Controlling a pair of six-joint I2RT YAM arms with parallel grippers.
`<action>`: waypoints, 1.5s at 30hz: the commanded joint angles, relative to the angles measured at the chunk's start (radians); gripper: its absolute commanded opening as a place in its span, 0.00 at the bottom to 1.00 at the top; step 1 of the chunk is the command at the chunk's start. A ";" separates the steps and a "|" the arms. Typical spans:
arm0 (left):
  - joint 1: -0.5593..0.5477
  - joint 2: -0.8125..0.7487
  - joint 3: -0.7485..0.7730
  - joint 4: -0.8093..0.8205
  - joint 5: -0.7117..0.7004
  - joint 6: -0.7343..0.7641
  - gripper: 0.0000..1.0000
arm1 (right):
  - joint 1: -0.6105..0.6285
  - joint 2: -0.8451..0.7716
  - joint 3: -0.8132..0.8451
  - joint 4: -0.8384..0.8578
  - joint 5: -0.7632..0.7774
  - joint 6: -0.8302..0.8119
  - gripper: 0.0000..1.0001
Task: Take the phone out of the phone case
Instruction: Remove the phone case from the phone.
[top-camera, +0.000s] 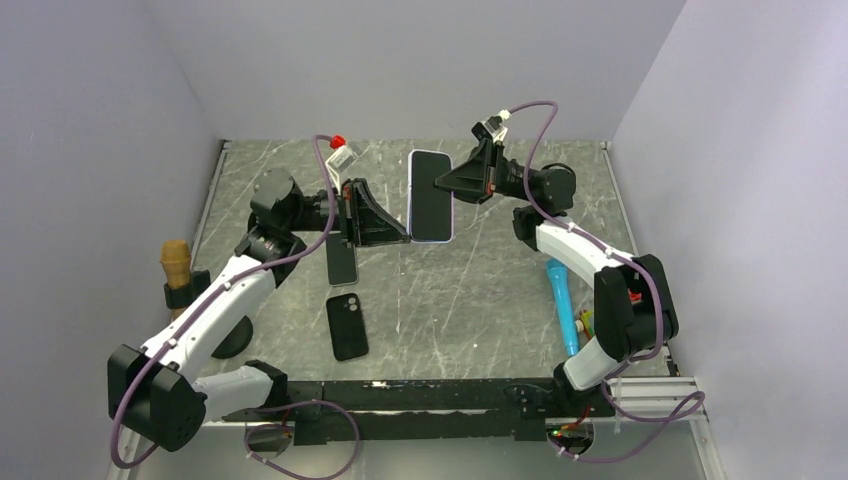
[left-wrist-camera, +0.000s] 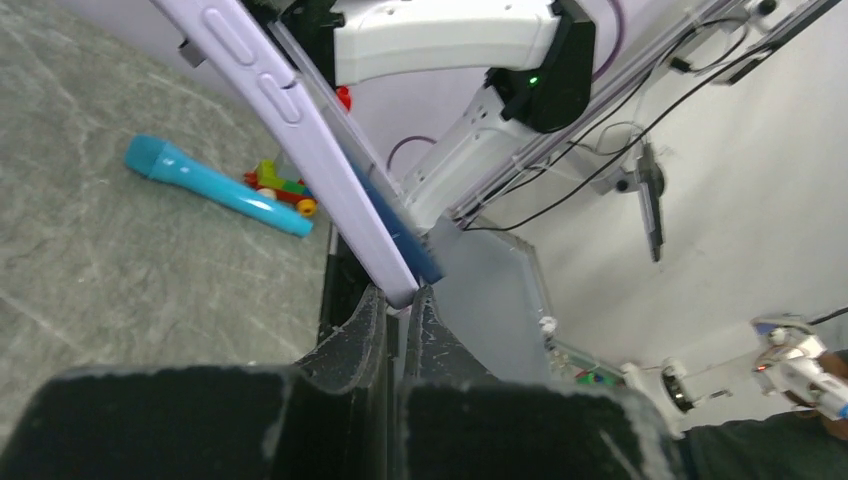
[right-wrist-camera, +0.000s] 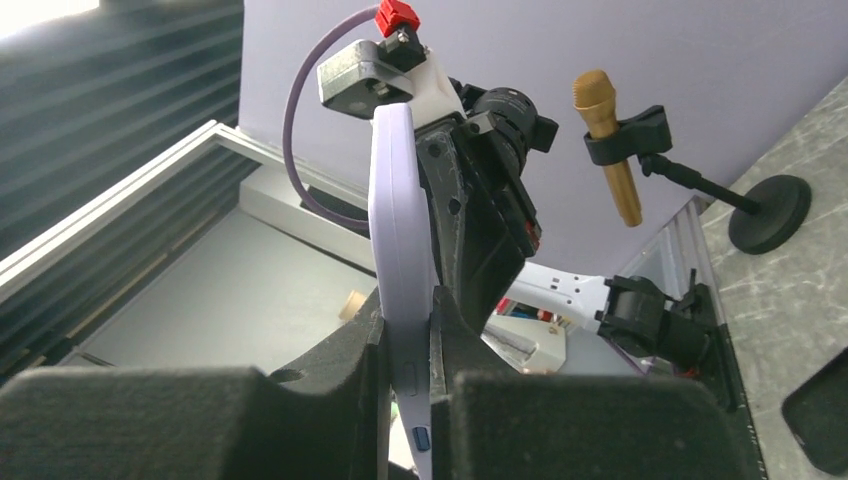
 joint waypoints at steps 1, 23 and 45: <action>0.003 0.020 0.050 -0.243 -0.156 0.279 0.00 | 0.073 -0.038 0.031 0.044 0.095 0.424 0.00; -0.067 0.087 0.204 -0.614 -0.483 0.210 0.33 | 0.116 -0.143 0.078 -0.390 0.147 -0.055 0.00; -0.077 0.092 0.327 -0.960 -1.193 0.272 0.00 | 0.159 -0.149 0.011 -0.108 0.251 0.291 0.00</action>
